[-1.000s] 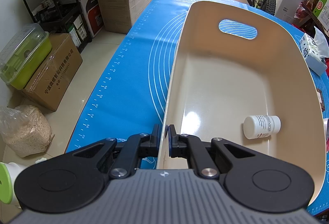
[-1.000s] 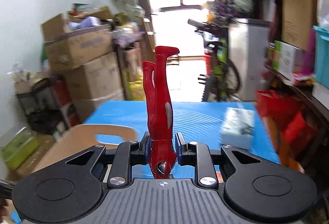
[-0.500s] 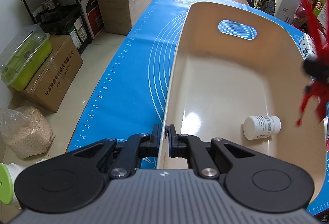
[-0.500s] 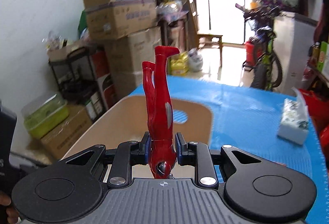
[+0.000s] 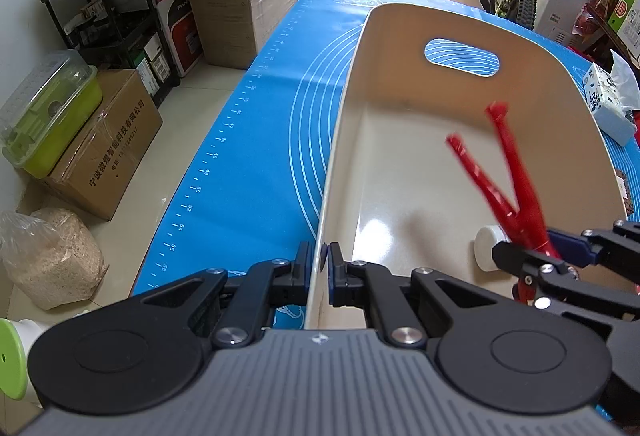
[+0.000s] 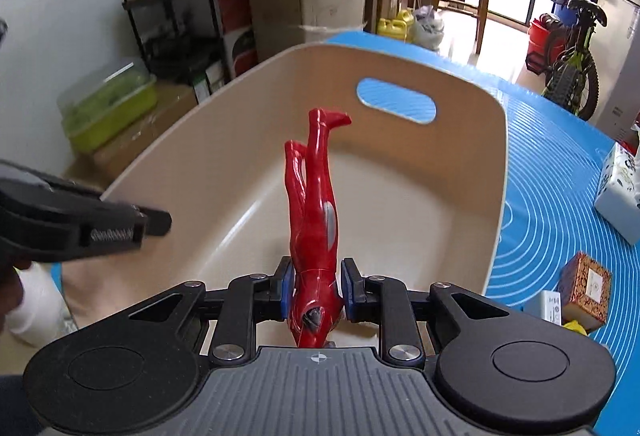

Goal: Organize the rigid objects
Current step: 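Carry the red figure with the right tool and release it into the basket, then reach the right tool to the clear tape roll and grasp its edge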

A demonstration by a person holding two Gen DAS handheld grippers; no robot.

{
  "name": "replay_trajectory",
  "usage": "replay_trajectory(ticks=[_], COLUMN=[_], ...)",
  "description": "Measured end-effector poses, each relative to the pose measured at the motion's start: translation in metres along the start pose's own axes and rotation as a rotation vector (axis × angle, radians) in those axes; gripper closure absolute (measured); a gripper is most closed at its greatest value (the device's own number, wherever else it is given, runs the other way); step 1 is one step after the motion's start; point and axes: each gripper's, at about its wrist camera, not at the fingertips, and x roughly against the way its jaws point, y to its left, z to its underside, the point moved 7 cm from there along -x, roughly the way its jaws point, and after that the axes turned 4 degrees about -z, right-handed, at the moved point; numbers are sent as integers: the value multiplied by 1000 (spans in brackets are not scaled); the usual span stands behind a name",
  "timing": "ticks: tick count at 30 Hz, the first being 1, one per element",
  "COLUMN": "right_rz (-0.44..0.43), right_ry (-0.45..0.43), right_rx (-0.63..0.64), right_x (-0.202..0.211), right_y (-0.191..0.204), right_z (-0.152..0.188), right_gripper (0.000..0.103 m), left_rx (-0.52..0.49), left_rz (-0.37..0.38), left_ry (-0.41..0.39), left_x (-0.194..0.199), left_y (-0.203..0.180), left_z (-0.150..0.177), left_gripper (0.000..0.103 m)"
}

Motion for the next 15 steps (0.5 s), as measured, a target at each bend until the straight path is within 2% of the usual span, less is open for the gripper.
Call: replay_trajectory(ticks=[5,6,9,12,15], right_rz=[-4,-7,-25,-28,-22], right_ry=[4,-5,-28,-71,-134], right_rx=[-7,-17,-43,-64,-81], right_x=[0,3,13,31,51], right_y=[-2,-4,-9,-13,-21], right_z=[4,5,5,0,-7], right_gripper=[67,61,54,41,40], left_rx=[-5,-5,-5,-4,-2], left_rz=[-2,-2,-1,-3,-3], left_ry=[-1,-1,-1,-1,-1], left_x=[0,0,0,0,-1], left_y=[1,1,1,0,0], left_z=[-1,0,0,0,1], left_gripper=[93,93,93,93,93])
